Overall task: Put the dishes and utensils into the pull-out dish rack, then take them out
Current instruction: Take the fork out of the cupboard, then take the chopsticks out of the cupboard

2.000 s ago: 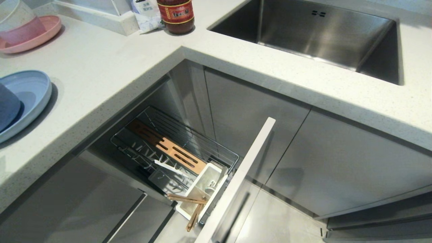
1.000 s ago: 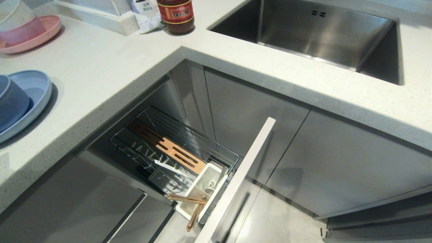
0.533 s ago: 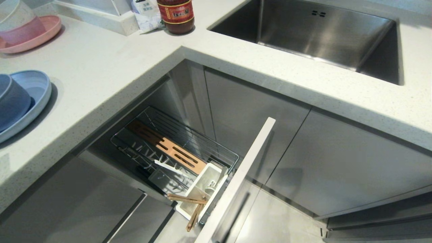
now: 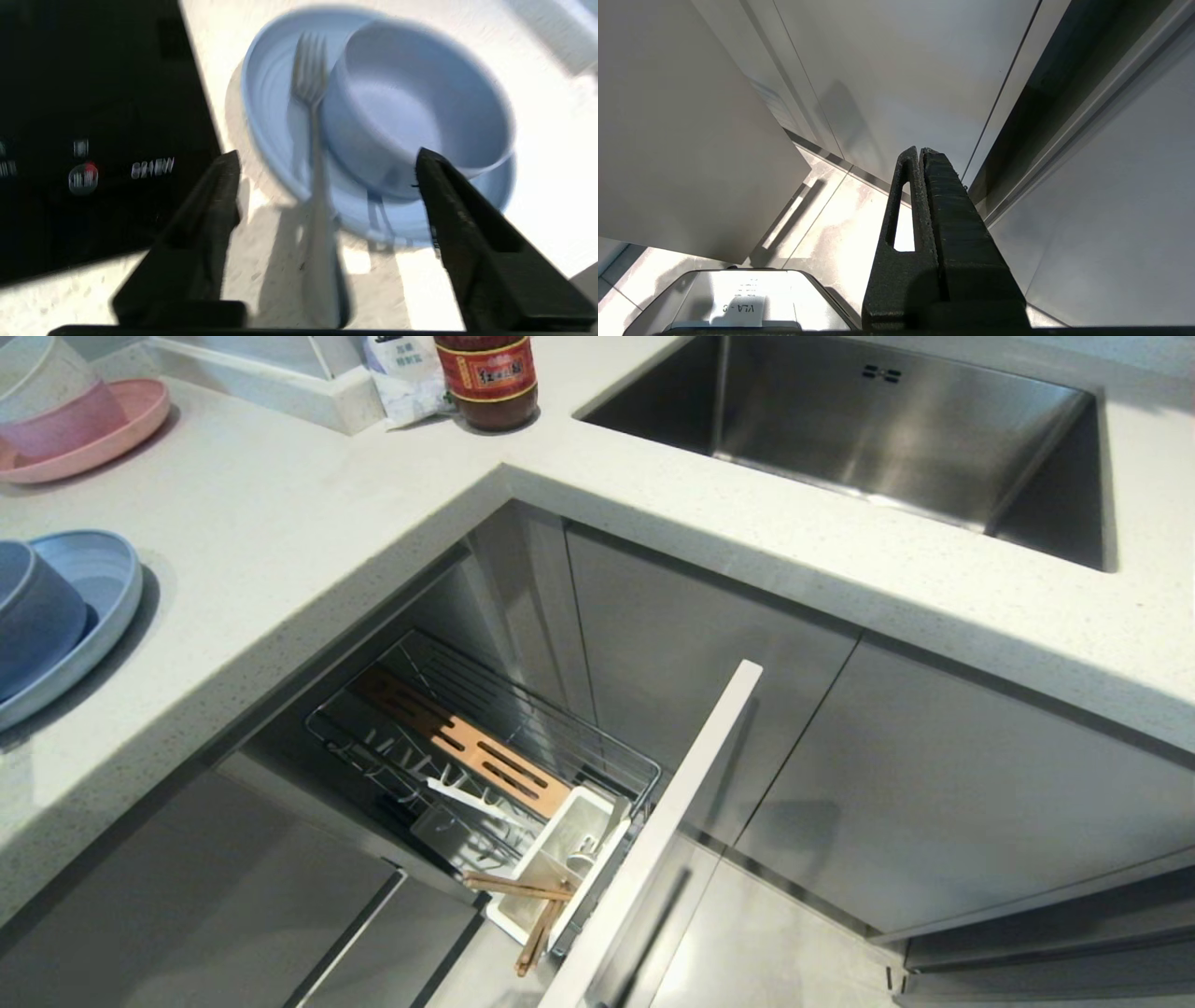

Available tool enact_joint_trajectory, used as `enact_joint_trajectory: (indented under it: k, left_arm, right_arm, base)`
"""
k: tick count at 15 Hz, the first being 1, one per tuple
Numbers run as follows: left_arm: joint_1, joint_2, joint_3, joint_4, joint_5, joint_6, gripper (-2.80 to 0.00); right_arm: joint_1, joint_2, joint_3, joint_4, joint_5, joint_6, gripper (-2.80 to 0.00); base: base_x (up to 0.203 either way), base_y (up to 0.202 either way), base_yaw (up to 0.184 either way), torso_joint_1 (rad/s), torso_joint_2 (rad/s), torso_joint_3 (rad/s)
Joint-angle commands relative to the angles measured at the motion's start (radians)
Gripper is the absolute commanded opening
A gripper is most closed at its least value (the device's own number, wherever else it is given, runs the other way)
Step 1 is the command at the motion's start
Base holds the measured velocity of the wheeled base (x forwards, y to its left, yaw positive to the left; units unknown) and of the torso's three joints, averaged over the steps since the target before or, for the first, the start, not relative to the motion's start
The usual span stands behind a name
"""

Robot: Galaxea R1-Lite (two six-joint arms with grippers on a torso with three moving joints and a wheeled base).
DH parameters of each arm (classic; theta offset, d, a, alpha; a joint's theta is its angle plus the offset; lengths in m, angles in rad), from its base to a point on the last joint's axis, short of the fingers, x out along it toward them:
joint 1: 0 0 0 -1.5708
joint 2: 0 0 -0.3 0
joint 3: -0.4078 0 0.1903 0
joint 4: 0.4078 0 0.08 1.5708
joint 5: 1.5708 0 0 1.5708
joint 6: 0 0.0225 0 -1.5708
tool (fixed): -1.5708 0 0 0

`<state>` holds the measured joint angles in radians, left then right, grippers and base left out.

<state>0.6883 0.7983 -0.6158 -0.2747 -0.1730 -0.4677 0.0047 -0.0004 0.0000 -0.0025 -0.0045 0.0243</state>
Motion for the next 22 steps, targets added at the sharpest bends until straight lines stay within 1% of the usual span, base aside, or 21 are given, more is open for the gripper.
enact_joint_trajectory:
  k: [1, 3, 5, 6, 8, 10, 11, 12, 13, 14, 16, 19, 20, 22]
  left_arm:
    - [-0.001, -0.02, -0.06, -0.003, 0.005, 0.0, 0.0]
    - [-0.006, -0.024, -0.145, -0.003, 0.01, 0.003, 0.0]
    - [-0.021, -0.02, -0.26, 0.0, 0.015, 0.004, 0.0]
    - [-0.036, -0.012, -0.32, 0.001, 0.02, 0.004, -2.8]
    - [-0.081, 0.03, -0.489, 0.027, 0.042, 0.004, -2.8]
    - [-0.14, 0.091, -0.659, 0.098, 0.077, -0.002, -2.8]
    - [-0.185, 0.135, -0.764, 0.148, 0.111, -0.014, -2.8]
    - [-0.247, 0.18, -0.853, 0.209, 0.156, -0.037, -2.8]
    - [-0.321, 0.21, -0.904, 0.271, 0.198, -0.067, -2.8]
    - [-0.397, 0.232, -0.932, 0.324, 0.232, -0.097, -2.8]
    - [-0.545, 0.256, -0.954, 0.399, 0.275, -0.121, -2.8]
    - [-0.73, 0.307, -0.953, 0.532, 0.322, -0.132, -2.8]
    - [-0.804, 0.324, -0.951, 0.571, 0.339, -0.134, -2.8]
    - [-0.944, 0.352, -0.934, 0.631, 0.403, -0.131, -2.8]
  right_arm:
    - [0.0, -0.003, 0.002, -0.001, 0.0, 0.0, -2.8]
    - [0.001, -0.004, 0.002, -0.001, 0.0, 0.0, -2.8]
    - [0.0, -0.004, 0.002, -0.001, 0.0, 0.0, -2.8]
    - [0.0, -0.003, 0.002, -0.001, 0.0, 0.0, -2.8]
    - [0.001, -0.003, 0.002, -0.001, 0.0, 0.0, -2.8]
    - [0.0, -0.004, 0.002, -0.001, 0.0, 0.0, -2.8]
    - [0.001, -0.003, 0.002, -0.001, 0.0, 0.0, -2.8]
    - [0.001, -0.004, 0.002, -0.001, 0.0, 0.0, -2.8]
    - [0.0, -0.003, 0.002, -0.001, 0.0, 0.0, -2.8]
    - [0.0, -0.004, 0.002, -0.001, 0.0, 0.0, -2.8]
    - [0.0, -0.004, 0.002, -0.001, 0.0, 0.0, -2.8]
    - [0.0, -0.003, 0.002, -0.001, 0.0, 0.0, -2.8]
    - [0.001, -0.003, 0.002, -0.001, 0.0, 0.0, -2.8]
    - [0.001, -0.003, 0.002, -0.001, 0.0, 0.0, -2.8]
  base:
    - [0.0, 0.0, 0.0, 0.0, 0.0, 0.0]
    - [0.0, 0.0, 0.0, 0.0, 0.0, 0.0]
    - [0.0, 0.0, 0.0, 0.0, 0.0, 0.0]
    - [0.0, 0.0, 0.0, 0.0, 0.0, 0.0]
    - [0.0, 0.0, 0.0, 0.0, 0.0, 0.0]
    - [0.0, 0.0, 0.0, 0.0, 0.0, 0.0]
    - [0.0, 0.0, 0.0, 0.0, 0.0, 0.0]
    - [0.0, 0.0, 0.0, 0.0, 0.0, 0.0]
    - [0.0, 0.0, 0.0, 0.0, 0.0, 0.0]
    - [0.0, 0.0, 0.0, 0.0, 0.0, 0.0]
    - [0.0, 0.0, 0.0, 0.0, 0.0, 0.0]
    - [0.0, 0.0, 0.0, 0.0, 0.0, 0.0]
    - [0.0, 0.0, 0.0, 0.0, 0.0, 0.0]
    - [0.0, 0.0, 0.0, 0.0, 0.0, 0.0]
